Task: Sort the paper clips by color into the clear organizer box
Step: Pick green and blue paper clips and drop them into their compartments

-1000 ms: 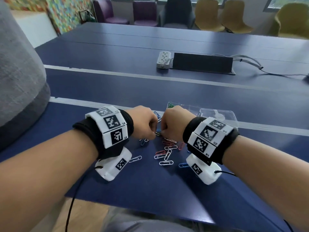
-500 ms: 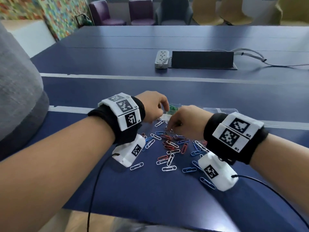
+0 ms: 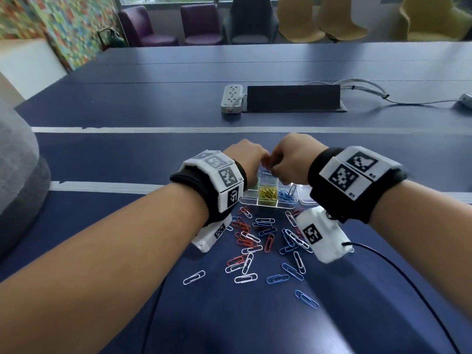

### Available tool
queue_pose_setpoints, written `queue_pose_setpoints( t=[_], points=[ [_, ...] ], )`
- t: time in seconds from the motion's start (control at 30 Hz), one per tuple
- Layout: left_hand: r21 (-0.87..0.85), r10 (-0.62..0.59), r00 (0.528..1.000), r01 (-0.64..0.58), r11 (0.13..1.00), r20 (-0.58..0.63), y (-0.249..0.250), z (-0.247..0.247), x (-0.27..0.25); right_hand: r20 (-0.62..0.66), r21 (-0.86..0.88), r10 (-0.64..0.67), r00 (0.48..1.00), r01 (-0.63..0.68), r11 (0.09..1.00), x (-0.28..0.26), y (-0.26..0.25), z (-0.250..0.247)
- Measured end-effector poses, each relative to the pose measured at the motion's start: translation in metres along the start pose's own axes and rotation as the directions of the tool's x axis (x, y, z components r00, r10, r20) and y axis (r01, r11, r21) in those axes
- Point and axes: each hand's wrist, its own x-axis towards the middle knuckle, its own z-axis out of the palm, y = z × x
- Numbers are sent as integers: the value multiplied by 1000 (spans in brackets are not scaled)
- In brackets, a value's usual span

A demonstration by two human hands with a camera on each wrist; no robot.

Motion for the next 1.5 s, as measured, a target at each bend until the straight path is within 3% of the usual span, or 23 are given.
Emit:
queue_pose_setpoints(
  t=[0.43,0.83,1.5],
  points=[
    [-347,-200,973,150,926,-114,-22,12,-4,38,-42,67,997,-65,997,32,-18,13],
    [-431,-236,959,148,890,-157,-27,15,-10,42,-29,74,996,-73,997,34,-33,17],
    [-579,-272,940,107,808,-207,-28,14,-4,82,227,33,996,-51,972,31,-20,16]
  ],
)
